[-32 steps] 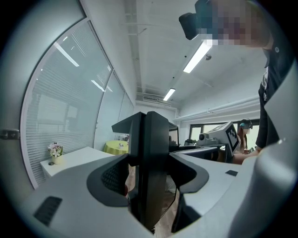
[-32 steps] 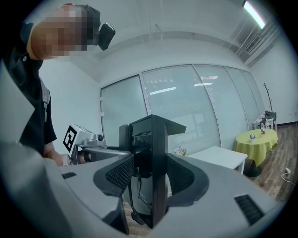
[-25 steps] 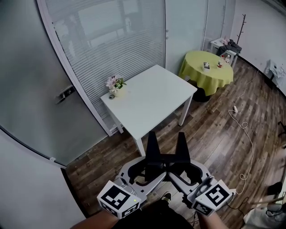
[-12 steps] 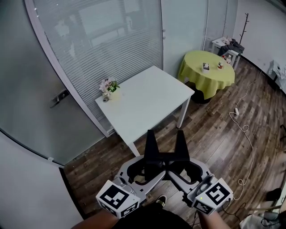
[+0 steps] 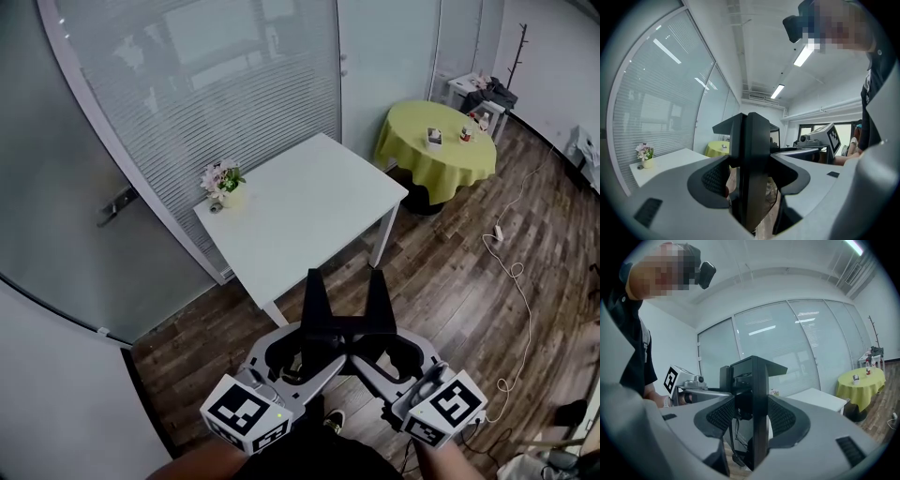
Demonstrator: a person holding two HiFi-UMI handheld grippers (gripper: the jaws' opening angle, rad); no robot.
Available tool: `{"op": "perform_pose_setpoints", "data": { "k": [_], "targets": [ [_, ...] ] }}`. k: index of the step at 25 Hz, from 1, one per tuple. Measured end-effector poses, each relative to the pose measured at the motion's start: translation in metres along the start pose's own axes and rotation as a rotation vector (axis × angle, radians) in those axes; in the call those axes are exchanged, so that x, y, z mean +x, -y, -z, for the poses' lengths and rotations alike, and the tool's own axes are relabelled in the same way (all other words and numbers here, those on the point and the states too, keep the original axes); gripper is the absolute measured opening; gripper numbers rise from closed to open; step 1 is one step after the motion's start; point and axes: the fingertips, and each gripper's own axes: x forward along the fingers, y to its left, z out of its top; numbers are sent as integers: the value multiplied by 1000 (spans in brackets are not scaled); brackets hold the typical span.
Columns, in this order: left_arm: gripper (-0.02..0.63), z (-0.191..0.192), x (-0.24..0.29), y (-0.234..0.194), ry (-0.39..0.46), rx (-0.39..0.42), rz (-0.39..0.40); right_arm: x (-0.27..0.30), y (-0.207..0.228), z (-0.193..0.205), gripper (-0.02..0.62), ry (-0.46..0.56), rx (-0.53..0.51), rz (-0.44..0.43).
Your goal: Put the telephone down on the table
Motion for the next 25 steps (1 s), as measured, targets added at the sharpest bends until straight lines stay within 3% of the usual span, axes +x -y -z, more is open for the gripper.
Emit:
{"op": "perform_pose_setpoints", "data": {
  "k": [9,25],
  "targets": [
    [268,-19,46,-44,13,-4,40,35,51,-19,233,-3,-5,40],
    [268,-49,101,-177,16,-17,85,156,126,-45,233,-18,2,85]
  ]
}}
